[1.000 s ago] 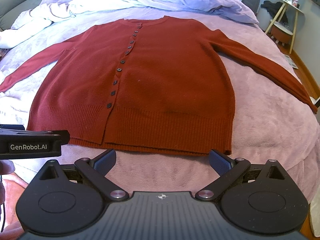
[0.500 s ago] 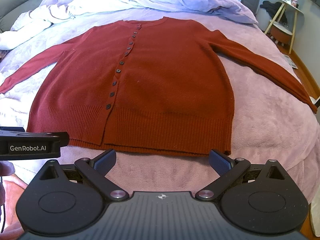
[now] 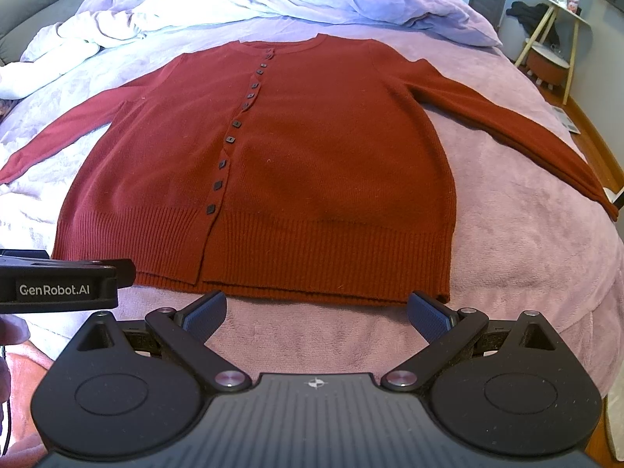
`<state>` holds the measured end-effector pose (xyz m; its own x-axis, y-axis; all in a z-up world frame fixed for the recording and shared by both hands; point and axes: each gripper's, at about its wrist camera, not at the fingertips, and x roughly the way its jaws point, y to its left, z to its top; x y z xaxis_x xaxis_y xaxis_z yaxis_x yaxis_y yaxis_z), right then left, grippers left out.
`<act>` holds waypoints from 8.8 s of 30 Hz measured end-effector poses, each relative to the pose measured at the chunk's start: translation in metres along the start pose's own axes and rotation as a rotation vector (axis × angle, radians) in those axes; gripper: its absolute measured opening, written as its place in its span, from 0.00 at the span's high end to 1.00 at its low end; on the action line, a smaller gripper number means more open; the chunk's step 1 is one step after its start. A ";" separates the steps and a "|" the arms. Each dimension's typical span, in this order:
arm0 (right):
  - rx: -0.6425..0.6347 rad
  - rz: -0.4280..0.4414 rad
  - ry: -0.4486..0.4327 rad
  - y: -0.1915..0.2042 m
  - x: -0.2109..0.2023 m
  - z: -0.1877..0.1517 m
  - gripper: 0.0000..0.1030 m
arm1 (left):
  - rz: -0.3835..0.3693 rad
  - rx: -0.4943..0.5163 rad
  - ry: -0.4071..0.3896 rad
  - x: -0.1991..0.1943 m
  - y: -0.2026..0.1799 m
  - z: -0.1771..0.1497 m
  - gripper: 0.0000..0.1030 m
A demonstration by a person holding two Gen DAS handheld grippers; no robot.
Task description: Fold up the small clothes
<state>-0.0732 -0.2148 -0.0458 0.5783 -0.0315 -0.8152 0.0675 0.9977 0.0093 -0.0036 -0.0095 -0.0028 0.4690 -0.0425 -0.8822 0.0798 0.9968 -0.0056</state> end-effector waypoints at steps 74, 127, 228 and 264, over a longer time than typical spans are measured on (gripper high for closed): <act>-0.096 -0.009 -0.106 0.010 0.012 0.013 0.04 | -0.113 -0.096 0.036 0.032 0.026 0.020 0.00; 0.235 0.010 -0.664 -0.165 0.058 0.140 0.93 | -0.301 -0.249 -0.179 0.060 0.058 0.115 0.00; 0.789 0.305 -0.250 -0.126 0.228 0.171 0.94 | -0.266 -0.190 -0.274 0.169 0.136 0.235 0.95; -0.185 -0.004 -0.179 0.028 0.275 0.253 0.90 | -0.228 -0.097 -0.349 0.187 0.127 0.241 0.95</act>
<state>0.2928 -0.2107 -0.1230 0.7141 -0.0293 -0.6994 -0.0703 0.9911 -0.1133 0.3065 0.0922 -0.0549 0.7195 -0.2667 -0.6412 0.1412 0.9602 -0.2410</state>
